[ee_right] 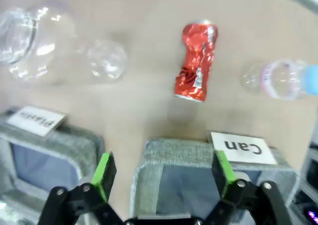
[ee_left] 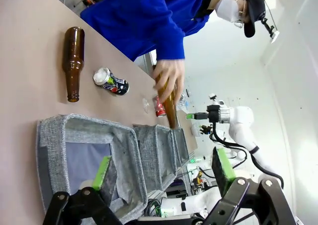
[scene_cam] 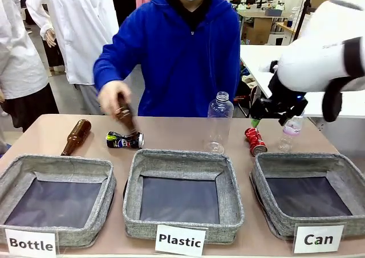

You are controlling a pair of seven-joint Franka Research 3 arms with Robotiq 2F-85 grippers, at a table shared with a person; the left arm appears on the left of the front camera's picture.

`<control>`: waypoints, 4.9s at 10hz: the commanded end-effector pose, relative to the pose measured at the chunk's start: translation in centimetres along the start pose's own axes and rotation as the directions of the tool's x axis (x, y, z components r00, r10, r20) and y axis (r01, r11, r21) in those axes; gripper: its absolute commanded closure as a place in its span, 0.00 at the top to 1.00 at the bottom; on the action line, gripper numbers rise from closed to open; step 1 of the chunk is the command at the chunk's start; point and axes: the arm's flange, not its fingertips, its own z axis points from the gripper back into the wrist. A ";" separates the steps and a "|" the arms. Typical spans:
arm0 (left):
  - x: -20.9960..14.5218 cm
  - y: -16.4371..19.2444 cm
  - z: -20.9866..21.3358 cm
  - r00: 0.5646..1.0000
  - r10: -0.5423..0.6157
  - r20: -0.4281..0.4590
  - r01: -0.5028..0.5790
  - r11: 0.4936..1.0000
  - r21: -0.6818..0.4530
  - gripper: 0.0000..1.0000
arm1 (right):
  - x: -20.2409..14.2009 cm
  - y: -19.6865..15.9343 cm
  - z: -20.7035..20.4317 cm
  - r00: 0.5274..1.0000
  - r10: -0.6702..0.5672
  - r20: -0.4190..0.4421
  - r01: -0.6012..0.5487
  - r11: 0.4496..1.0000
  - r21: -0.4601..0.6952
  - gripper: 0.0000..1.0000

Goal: Sort the can waste into the basket.
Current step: Pick up the can waste from the table and place it in the right Fabric basket.

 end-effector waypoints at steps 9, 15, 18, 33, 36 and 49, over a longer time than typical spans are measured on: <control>-0.7 -8.6 12.0 0.988 -0.133 0.075 0.144 0.977 -0.160 1.00 | 9.8 -1.4 -14.7 0.983 -0.142 -0.114 0.122 0.979 -0.165 1.00; -1.7 -9.4 9.8 0.994 -0.106 0.000 0.103 0.973 -0.205 1.00 | 10.0 -1.6 -16.4 0.972 -0.186 -0.142 0.162 0.973 -0.167 1.00; -4.8 -9.0 2.8 0.985 -0.103 -0.138 0.084 0.987 -0.140 1.00 | 9.8 -1.5 -16.2 0.971 -0.184 -0.153 0.157 0.972 -0.174 0.30; -3.4 -7.1 -2.4 0.953 -0.122 -0.277 0.129 0.992 0.008 1.00 | 4.0 -3.8 5.5 0.998 0.056 -0.008 -0.056 0.998 -0.026 0.00; -3.4 -7.1 -2.4 0.953 -0.122 -0.277 0.129 0.992 0.008 1.00 | -4.7 -4.9 10.4 0.809 0.585 -0.057 -0.559 0.796 0.233 0.00; -3.4 -7.1 -2.4 0.953 -0.122 -0.277 0.129 0.992 0.008 1.00 | -14.1 -11.5 8.5 0.237 0.962 0.137 -0.956 0.206 0.206 0.86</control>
